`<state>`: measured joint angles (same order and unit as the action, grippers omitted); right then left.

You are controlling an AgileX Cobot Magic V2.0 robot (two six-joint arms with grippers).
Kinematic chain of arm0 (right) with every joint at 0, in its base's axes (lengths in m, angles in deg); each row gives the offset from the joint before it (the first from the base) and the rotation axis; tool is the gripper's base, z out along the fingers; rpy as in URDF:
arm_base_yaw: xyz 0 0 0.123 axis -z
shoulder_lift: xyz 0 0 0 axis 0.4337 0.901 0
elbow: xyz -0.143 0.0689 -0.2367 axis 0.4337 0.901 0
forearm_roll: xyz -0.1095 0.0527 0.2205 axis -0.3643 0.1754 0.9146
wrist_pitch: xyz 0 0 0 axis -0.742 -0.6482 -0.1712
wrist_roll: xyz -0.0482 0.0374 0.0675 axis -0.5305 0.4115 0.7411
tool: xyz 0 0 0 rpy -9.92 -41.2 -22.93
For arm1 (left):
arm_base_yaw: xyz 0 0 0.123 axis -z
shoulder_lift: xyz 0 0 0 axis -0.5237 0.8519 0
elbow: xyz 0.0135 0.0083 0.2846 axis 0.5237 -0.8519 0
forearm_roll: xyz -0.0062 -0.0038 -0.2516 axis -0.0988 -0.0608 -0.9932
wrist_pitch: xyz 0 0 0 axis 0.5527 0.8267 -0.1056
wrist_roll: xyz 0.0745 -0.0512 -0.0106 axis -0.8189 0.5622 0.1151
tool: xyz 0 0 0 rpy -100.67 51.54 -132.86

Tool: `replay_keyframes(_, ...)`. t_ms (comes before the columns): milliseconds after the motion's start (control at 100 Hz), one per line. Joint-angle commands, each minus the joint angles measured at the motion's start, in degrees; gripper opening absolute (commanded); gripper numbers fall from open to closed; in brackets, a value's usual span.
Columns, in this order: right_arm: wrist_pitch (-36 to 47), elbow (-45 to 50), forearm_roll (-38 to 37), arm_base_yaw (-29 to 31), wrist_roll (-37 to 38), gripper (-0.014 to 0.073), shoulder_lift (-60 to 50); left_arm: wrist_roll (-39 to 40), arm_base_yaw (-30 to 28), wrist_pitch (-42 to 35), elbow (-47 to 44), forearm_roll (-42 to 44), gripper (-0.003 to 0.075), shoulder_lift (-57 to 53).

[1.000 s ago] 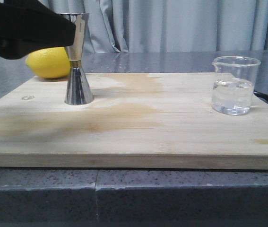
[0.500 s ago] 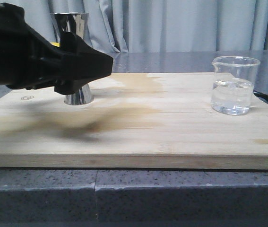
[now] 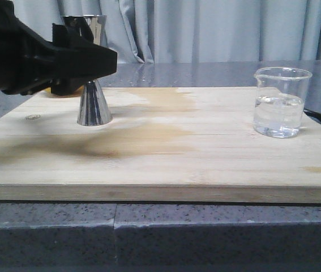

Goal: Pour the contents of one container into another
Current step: 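Move the left gripper down toward the steel jigger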

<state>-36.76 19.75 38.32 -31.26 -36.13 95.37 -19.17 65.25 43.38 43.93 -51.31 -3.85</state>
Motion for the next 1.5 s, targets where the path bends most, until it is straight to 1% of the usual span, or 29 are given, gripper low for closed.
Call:
replay_keyframes(0,4.76,-1.45,0.15,-0.05,-0.35,0.0604,0.50,2.22,-0.79,-6.30,1.11,1.95,0.0503,0.12)
replay_keyframes(80,4.76,-1.45,0.15,-0.05,-0.35,0.0604,0.50,3.41,-1.16,-6.98,1.11,3.85,0.0502,1.41)
replay_keyframes(160,4.76,-1.45,0.15,-0.05,-0.35,0.0604,0.50,3.41,-1.40,-7.19,1.11,3.83,0.0502,2.33)
replay_keyframes(270,4.76,-1.45,0.15,-0.05,-0.35,0.0604,0.50,3.49,-2.16,-9.00,1.22,4.92,0.0502,2.65)
replay_keyframes(520,4.76,-1.45,0.15,-0.05,-0.35,0.0604,0.50,4.00,-3.11,-9.72,1.72,8.71,0.0502,2.65)
replay_keyframes(700,4.76,-1.45,0.15,-0.05,-0.35,0.0604,0.50,4.09,-3.11,-9.72,1.82,11.11,0.0464,2.65)
replay_keyframes(880,4.76,-1.45,0.15,-0.05,-0.35,0.0604,0.50,5.14,-5.93,-9.99,1.82,12.56,0.0458,2.65)
replay_keyframes(1020,4.76,-1.45,0.15,-0.05,-0.35,0.0604,0.50,8.62,-7.58,-11.86,1.82,15.44,0.0456,2.65)
replay_keyframes(1490,4.76,-1.45,0.15,-0.05,-0.35,0.0604,0.50,9.29,-7.46,-11.74,1.71,15.32,0.0447,2.65)
